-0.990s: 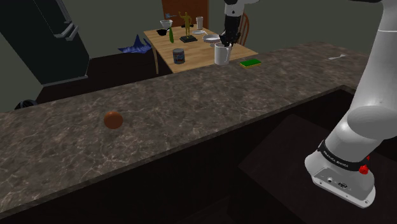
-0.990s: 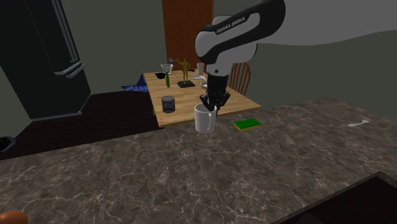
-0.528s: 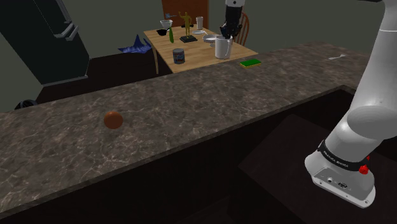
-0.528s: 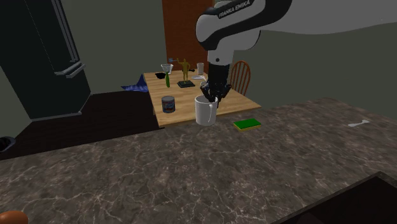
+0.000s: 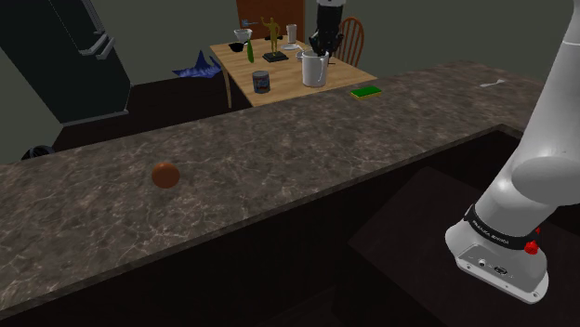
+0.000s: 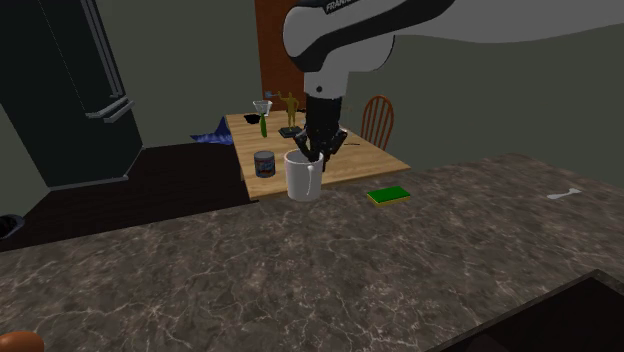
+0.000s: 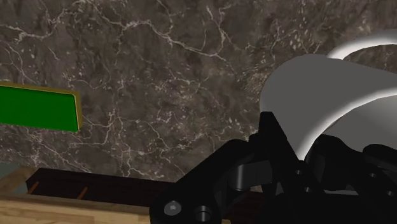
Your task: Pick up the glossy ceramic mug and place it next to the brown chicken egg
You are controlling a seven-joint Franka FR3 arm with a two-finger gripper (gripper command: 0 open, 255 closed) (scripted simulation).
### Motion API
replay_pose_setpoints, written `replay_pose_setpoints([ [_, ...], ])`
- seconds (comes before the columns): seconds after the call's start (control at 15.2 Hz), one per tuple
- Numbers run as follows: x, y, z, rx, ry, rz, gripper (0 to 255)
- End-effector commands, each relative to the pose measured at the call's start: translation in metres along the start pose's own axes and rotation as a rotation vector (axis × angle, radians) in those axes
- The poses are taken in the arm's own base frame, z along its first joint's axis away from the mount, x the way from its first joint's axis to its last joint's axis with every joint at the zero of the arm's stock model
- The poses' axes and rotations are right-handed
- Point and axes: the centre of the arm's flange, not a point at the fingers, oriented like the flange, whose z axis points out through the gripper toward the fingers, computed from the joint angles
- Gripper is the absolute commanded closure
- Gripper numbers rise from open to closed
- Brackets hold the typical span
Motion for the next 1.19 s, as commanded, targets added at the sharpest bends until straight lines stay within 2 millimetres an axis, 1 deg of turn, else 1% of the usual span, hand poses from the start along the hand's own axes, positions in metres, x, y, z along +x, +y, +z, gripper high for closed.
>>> replay_pose_setpoints([
  [0.0, -0.01, -0.027, 0.002, 0.0, 0.0, 0.001, 255],
  [1.12, -0.071, -0.243, 0.013, 0.0, 0.0, 0.001, 255],
])
